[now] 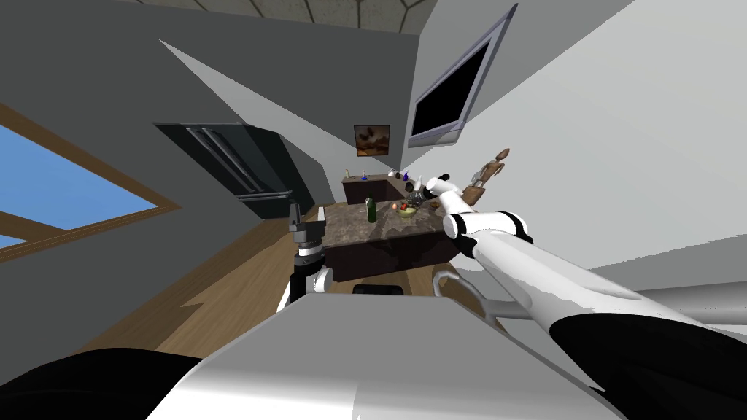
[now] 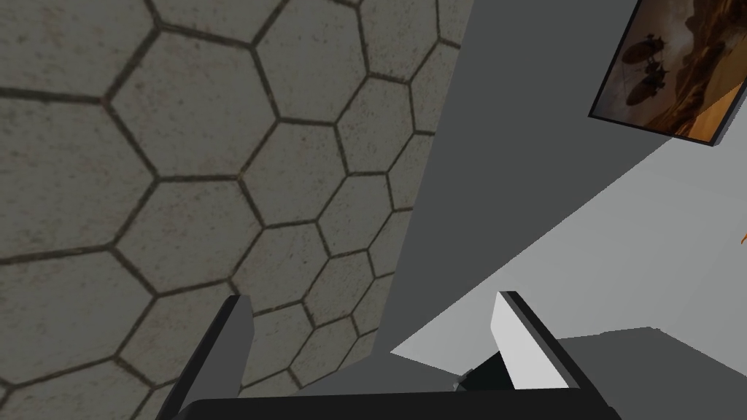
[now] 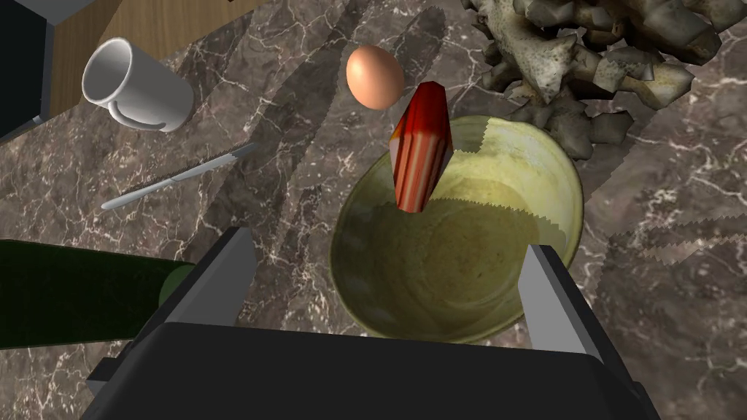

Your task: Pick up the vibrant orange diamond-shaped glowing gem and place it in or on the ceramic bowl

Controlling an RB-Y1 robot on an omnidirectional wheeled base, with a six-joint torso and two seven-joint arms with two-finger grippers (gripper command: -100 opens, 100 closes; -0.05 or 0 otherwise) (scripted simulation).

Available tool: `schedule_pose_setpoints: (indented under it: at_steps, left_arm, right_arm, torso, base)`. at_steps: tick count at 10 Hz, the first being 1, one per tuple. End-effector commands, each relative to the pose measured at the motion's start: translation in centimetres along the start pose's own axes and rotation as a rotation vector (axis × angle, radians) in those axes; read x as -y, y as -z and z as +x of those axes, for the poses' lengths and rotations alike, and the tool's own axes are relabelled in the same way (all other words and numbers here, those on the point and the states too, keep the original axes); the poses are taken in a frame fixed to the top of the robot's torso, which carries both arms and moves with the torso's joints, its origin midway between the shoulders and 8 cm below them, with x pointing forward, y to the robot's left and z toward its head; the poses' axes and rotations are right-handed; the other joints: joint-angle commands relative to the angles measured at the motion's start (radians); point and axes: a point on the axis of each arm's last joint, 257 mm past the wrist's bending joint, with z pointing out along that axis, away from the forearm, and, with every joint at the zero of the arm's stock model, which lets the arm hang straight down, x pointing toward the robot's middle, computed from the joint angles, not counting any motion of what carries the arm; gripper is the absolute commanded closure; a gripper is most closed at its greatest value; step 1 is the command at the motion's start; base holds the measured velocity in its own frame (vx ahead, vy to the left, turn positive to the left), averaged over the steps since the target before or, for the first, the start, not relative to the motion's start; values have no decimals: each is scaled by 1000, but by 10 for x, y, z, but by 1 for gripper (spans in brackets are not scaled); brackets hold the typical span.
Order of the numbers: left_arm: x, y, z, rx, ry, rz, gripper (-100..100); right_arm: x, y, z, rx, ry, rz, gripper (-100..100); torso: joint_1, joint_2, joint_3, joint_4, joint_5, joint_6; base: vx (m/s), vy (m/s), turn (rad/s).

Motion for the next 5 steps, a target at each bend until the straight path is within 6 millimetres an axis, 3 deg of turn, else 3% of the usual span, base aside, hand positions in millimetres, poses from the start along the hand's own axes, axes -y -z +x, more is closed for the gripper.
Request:
schedule_pose_setpoints:
  at_steps: [1, 2, 3, 5]
  left_arm:
    - [0, 0, 0, 0, 0, 0, 0]
    - [0, 0, 0, 0, 0, 0, 0]
    - [0, 0, 0, 0, 0, 0, 0]
    - [0, 0, 0, 0, 0, 0, 0]
  right_arm:
    - [4, 9, 9, 0, -2, -1, -100]
    - [2, 5, 5, 0, -2, -1, -100]
    - [2, 5, 6, 1, -3, -1, 0]
    - [2, 5, 6, 1, -3, -1, 0]
  torso:
    - [0, 0, 0, 0, 0, 0]
    - [0, 0, 0, 0, 0, 0]
    - [0, 0, 0, 0, 0, 0]
    - [-1, -1, -1, 0, 0, 0]
  base:
    - [-16, 6, 10]
    - [-6, 2, 1]
    - [0, 0, 0]
    - [0, 0, 0]
